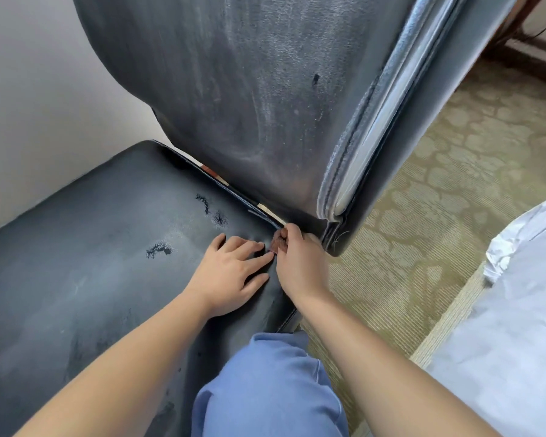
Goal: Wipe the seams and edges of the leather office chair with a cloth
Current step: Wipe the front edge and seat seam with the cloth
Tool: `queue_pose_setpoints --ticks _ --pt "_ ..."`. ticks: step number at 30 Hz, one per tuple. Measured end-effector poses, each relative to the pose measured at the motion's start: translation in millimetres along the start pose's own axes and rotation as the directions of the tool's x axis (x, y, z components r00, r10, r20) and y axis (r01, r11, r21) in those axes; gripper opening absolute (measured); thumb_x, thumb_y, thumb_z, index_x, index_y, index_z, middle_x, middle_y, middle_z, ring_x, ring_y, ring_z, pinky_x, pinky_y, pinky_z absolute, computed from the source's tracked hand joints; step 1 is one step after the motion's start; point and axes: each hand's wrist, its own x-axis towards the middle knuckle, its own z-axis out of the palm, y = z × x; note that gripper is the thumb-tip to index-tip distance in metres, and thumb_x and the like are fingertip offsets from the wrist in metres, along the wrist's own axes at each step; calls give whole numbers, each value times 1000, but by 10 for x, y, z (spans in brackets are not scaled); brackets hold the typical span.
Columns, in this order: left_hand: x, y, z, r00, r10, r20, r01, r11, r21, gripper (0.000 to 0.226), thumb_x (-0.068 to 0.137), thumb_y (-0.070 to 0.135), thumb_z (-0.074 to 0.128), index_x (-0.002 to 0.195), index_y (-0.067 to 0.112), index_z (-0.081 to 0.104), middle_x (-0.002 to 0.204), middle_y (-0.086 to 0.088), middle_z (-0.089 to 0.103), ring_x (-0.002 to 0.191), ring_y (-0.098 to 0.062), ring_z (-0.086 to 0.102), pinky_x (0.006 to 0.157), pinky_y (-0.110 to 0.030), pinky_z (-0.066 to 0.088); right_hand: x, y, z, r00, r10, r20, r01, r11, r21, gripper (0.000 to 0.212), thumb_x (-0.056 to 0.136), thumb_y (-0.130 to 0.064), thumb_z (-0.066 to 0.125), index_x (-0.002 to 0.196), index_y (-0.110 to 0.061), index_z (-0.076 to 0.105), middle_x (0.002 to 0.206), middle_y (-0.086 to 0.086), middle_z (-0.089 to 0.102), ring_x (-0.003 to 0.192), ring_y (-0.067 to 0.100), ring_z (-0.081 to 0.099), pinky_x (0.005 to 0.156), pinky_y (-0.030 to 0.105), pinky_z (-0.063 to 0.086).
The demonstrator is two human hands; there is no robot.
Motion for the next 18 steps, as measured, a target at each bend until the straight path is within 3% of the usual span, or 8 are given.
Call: queue_pose_setpoints --ticks 7,11,18 --pt "36 -45 85 990 50 -135 -54 998 -25 34 91 37 47 110 24 72 104 3 67 85 -26 59 89 -41 44 -157 220 -117 1000 13 8 -13 999 -52 35 94 -24 52 127 -16 46 114 8 62 110 27 51 83 35 40" --pt "55 -41 109 973 82 -217 -92 995 -39 32 91 28 47 109 19 72 100 0 67 79 -27 56 87 -39 44 -207 219 -101 999 44 -18 -45 998 -40 38 94 -23 52 130 -13 45 115 10 62 111 28 50 86 35 39" --pt "47 -23 133 967 -1 -253 -22 996 -89 33 88 21 46 105 7 70 106 -9 66 91 -31 57 90 -42 46 80 -60 104 999 16 -42 -16 1000 -15 31 92 -16 53 121 -9 50 112 13 63 110 33 50 86 38 40"
